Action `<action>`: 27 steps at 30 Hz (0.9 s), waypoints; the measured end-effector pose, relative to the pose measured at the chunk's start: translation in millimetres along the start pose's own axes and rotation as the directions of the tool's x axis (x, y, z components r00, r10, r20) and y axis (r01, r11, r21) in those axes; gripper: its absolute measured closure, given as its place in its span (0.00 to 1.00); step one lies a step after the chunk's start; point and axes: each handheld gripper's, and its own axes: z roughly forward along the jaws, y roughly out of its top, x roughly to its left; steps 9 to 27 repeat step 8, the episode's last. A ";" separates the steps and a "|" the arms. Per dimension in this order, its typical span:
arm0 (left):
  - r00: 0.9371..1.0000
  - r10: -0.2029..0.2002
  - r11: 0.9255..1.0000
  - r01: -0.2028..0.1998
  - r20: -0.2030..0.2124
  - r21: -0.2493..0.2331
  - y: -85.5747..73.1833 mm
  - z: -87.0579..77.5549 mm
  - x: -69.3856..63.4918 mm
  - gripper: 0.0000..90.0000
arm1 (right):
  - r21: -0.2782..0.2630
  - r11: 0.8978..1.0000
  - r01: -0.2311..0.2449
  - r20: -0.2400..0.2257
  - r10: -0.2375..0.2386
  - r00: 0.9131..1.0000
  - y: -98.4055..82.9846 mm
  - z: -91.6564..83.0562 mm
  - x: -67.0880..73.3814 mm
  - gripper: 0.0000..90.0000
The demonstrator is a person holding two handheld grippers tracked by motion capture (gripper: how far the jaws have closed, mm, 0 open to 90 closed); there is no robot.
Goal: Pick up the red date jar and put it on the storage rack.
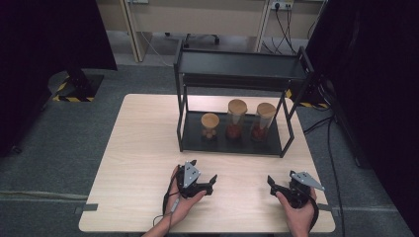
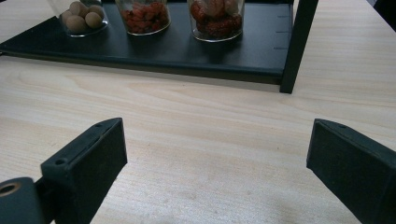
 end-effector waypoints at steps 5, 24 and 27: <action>1.000 -0.002 1.000 0.002 -0.001 0.000 0.0 0.1 0.0 0.09 | 0.001 1.000 -0.016 -0.003 0.016 1.000 0.1 0.1 -1.4 0.06; 1.000 -0.008 1.000 0.008 0.000 0.001 0.0 -0.1 0.9 0.09 | -0.007 1.000 -0.010 -0.002 0.010 1.000 -0.2 -0.7 -0.9 0.06; 1.000 -0.008 1.000 0.008 0.000 0.001 0.0 -0.1 0.9 0.09 | -0.007 1.000 -0.010 -0.002 0.010 1.000 -0.2 -0.7 -0.9 0.06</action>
